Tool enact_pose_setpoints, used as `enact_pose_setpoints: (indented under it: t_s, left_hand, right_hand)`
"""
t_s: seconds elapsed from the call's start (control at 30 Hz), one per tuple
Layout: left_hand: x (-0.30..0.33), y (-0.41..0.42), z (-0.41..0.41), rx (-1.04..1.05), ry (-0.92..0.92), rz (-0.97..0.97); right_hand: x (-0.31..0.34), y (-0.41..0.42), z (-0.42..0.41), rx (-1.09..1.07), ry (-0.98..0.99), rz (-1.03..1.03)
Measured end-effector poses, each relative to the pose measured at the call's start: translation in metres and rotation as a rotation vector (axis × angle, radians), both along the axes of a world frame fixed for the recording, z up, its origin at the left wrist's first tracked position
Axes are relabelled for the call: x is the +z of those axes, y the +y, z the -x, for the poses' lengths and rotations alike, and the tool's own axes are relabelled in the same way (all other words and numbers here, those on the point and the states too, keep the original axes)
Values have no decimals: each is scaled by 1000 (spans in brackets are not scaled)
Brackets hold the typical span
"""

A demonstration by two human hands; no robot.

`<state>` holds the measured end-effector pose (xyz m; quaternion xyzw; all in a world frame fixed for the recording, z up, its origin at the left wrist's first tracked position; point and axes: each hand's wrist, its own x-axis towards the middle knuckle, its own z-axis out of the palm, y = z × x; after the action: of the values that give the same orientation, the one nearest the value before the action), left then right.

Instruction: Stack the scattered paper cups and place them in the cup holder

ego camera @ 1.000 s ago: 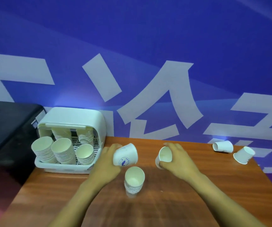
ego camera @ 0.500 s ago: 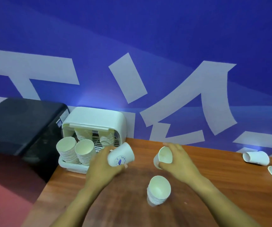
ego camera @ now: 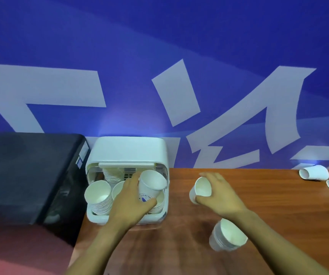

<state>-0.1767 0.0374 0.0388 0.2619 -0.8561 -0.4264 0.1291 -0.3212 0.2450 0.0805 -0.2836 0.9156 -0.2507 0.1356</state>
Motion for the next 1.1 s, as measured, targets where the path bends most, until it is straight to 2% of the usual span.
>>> enact_pose_setpoints:
  t_s: [0.13,0.33,0.6,0.8,0.93,1.1]
  left_hand:
    - [0,-3,7,10,-20,181]
    - [-13,-1,21,34,-198,350]
    - [-18,-5,23,-57,-354,437]
    - [-15,-10,11,-112,-380,449]
    - [-9,-13,-1,-95,-287,447]
    - [1,-17,-12,-110,-290,480]
  right_hand:
    - [-5,-12,-3,-12,-16,-8]
    - [-7,-15,-1,-47,-22,7]
    - [-9,-11,1,-44,-29,-15]
    - [-3,-19,-12,7,-50,75]
    - [-2,-46,-26,97,-81,149]
    - [-15,-80,-35,165,-37,101]
